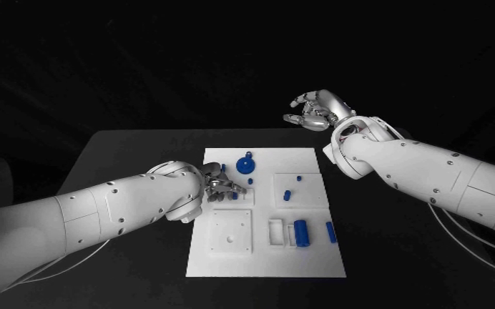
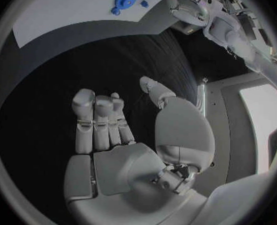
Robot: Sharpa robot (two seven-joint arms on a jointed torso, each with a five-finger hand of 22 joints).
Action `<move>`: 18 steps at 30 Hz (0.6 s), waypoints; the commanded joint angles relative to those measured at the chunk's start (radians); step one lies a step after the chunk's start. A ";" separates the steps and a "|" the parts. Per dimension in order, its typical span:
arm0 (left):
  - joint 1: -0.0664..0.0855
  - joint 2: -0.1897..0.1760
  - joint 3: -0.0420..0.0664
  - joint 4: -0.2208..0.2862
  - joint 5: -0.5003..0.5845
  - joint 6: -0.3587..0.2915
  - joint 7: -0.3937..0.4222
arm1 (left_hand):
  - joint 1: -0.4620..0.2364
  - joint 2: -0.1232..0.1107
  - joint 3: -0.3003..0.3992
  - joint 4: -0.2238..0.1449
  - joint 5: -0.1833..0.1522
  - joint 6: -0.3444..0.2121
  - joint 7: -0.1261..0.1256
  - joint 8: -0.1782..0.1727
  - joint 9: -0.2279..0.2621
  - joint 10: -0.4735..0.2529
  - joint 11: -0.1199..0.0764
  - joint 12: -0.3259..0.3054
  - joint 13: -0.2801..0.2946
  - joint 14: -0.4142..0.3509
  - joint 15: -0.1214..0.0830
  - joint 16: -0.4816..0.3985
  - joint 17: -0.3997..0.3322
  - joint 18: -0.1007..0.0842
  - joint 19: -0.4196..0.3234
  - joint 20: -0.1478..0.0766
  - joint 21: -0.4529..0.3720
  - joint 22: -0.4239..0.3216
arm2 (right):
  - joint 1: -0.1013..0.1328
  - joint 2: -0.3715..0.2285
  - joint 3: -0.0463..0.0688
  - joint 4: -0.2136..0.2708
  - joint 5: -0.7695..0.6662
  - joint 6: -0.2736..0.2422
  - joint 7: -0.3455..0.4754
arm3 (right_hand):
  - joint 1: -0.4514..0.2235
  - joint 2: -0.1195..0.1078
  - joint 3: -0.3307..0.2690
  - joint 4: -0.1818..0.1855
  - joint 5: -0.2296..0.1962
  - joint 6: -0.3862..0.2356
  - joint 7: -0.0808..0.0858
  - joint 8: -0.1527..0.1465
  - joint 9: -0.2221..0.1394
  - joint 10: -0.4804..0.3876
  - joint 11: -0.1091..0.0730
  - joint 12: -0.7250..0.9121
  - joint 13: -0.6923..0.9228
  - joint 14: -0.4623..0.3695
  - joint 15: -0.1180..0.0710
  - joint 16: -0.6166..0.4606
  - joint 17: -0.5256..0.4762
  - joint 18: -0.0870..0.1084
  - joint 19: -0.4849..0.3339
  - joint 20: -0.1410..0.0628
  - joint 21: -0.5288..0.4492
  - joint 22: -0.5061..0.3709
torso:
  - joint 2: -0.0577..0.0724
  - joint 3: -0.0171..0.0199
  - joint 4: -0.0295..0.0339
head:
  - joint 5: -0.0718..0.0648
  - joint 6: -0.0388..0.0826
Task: Assemble the parts on the task board
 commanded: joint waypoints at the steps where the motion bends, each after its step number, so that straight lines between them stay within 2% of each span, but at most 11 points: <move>1: 0.009 -0.006 0.009 0.003 0.025 -0.002 0.016 | 0.005 -0.002 -0.007 0.003 -0.003 -0.006 0.001 -0.006 -0.001 -0.006 -0.001 -0.007 -0.004 -0.004 0.001 -0.006 -0.002 0.016 -0.003 -0.115 -0.004 0.006 | -0.001 -0.001 0.001 0.000 0.000 0.011 0.008 | -0.002 0.008 -0.002 0.007 0.006 -0.010 0.018 0.005 0.001 -0.007 0.003 0.006 -0.002 -0.003 -0.003 -0.007 0.002 0.127 -0.001 -0.005 -0.005 0.001 | 0.000 0.0012 -0.0004 | -0.001 0.003; 5: 0.024 -0.017 0.029 0.001 0.041 0.015 0.007 | 0.012 0.001 -0.006 0.002 -0.003 -0.011 0.003 -0.012 -0.001 -0.008 -0.004 -0.013 -0.009 -0.004 0.000 -0.010 -0.005 0.016 -0.001 -0.115 -0.006 0.005 | -0.001 -0.001 0.001 0.000 0.000 0.011 0.008 | -0.002 0.008 -0.002 0.007 0.007 -0.010 0.018 0.005 0.001 -0.007 0.003 0.006 -0.002 -0.003 -0.003 -0.007 0.002 0.127 -0.001 -0.005 -0.005 0.001 | 0.000 0.0011 0.0007 | -0.002 0.005; 7: 0.037 -0.023 0.038 -0.003 0.047 0.025 0.006 | 0.021 0.009 -0.012 -0.002 -0.002 -0.060 0.019 -0.052 -0.017 -0.008 0.005 -0.015 -0.011 -0.005 -0.004 -0.013 -0.009 0.014 -0.001 -0.115 -0.010 0.004 | -0.001 -0.002 0.001 0.000 0.002 0.011 0.008 | -0.002 0.008 -0.002 0.007 0.007 -0.010 0.018 0.005 0.001 -0.007 0.003 0.007 -0.002 -0.003 -0.003 -0.007 0.002 0.127 -0.001 -0.005 -0.005 0.001 | 0.000 0.0013 0.0012 | -0.002 0.005; 10: 0.056 -0.029 0.049 -0.017 0.050 0.054 0.002 | 0.038 0.027 -0.019 -0.015 -0.002 -0.066 0.026 -0.073 -0.026 -0.010 0.011 -0.013 -0.011 -0.007 -0.006 -0.014 -0.011 0.012 -0.002 -0.115 -0.013 0.004 | -0.001 -0.002 0.001 0.000 0.003 0.012 0.008 | -0.002 0.008 -0.002 0.008 0.007 -0.010 0.018 0.005 0.001 -0.007 0.003 0.007 -0.002 -0.003 -0.003 -0.007 0.002 0.127 -0.001 -0.005 -0.005 0.001 | 0.000 0.0014 0.0012 | 0.000 0.008; 12: 0.069 -0.029 0.051 -0.031 0.050 0.080 -0.002 | 0.047 0.038 -0.027 -0.026 -0.001 -0.082 0.032 -0.093 -0.035 -0.011 0.015 -0.011 -0.011 -0.007 -0.006 -0.014 -0.012 0.011 -0.001 -0.116 -0.015 0.004 | -0.001 -0.002 0.001 0.000 0.004 0.012 0.008 | -0.002 0.008 -0.002 0.008 0.007 -0.010 0.018 0.005 0.001 -0.007 0.003 0.007 -0.002 -0.003 -0.003 -0.007 0.002 0.127 -0.001 -0.005 -0.005 0.002 | 0.000 0.0016 0.0008 | 0.000 0.010; 15: 0.085 -0.020 0.051 -0.066 0.050 0.121 -0.009 | 0.049 0.045 -0.033 -0.029 0.000 -0.083 0.034 -0.101 -0.039 -0.013 0.016 -0.010 -0.011 -0.007 -0.006 -0.013 -0.013 0.010 0.000 -0.116 -0.016 0.004 | -0.001 -0.002 0.001 0.000 0.004 0.013 0.007 | -0.002 0.008 -0.002 0.008 0.008 -0.010 0.018 0.005 0.001 -0.007 0.003 0.007 -0.002 -0.003 -0.003 -0.007 0.002 0.127 -0.001 -0.005 -0.005 0.002 | 0.001 0.0018 0.0001 | 0.002 0.014; 18: 0.089 -0.007 0.051 -0.105 0.049 0.144 -0.014 | 0.059 0.066 -0.039 -0.042 0.021 -0.099 0.039 -0.125 -0.051 -0.017 0.020 -0.007 -0.011 -0.006 -0.007 -0.013 -0.015 0.008 0.003 -0.118 -0.020 0.005 | -0.001 -0.001 0.001 0.000 0.004 0.013 0.007 | -0.002 0.008 -0.002 0.008 0.008 -0.010 0.018 0.005 0.001 -0.007 0.003 0.007 -0.003 -0.003 -0.003 -0.007 0.002 0.127 -0.001 -0.005 -0.005 0.002 | 0.001 0.0011 -0.0011 | 0.005 0.018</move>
